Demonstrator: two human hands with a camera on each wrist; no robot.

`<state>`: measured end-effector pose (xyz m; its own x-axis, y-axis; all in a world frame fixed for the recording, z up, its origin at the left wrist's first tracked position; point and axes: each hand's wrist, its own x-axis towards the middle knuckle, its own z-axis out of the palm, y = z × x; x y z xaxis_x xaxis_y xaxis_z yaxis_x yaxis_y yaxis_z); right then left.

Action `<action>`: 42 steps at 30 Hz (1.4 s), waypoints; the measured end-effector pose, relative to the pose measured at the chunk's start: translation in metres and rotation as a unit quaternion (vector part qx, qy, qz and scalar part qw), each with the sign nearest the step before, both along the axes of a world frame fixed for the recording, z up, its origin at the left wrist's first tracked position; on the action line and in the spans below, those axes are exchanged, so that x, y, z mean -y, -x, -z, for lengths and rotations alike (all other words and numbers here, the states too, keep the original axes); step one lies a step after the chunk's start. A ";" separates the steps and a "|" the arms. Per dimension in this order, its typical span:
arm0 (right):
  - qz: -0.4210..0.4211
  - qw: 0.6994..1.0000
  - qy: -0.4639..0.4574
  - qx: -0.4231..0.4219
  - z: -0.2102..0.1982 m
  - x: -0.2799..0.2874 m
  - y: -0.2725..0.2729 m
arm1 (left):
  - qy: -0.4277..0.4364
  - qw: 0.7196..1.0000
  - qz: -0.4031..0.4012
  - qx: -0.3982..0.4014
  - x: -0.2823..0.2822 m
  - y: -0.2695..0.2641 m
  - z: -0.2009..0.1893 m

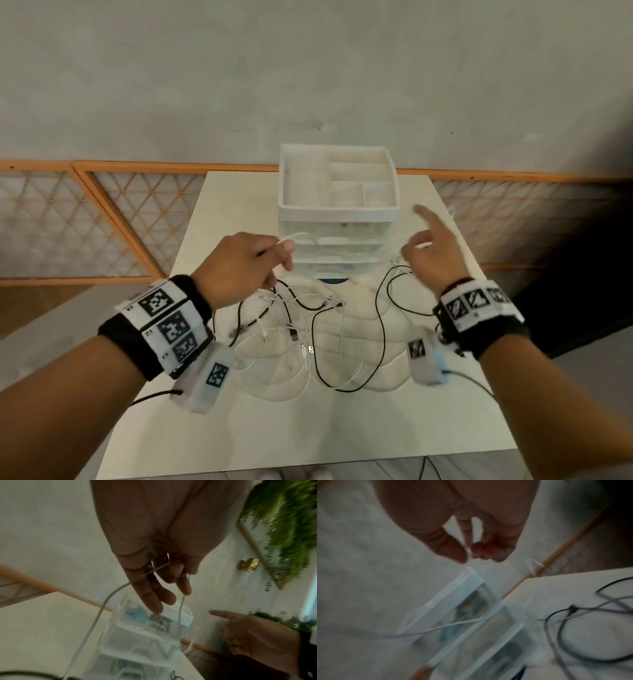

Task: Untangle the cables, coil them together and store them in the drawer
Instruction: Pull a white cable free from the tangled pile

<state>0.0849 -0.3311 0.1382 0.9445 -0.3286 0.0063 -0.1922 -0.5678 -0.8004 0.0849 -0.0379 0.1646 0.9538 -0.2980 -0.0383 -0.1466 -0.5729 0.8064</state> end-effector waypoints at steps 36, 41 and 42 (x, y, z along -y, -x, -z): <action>-0.356 0.844 0.305 -0.261 0.155 -0.131 0.090 | 0.020 0.984 -0.135 -0.115 -0.029 0.035 0.101; -0.319 0.881 0.288 -0.198 0.137 -0.127 0.075 | 0.121 0.973 -0.134 -0.143 -0.034 0.031 0.103; -0.308 0.900 0.256 -0.173 0.129 -0.128 0.071 | 0.115 0.976 -0.117 -0.140 -0.034 0.032 0.105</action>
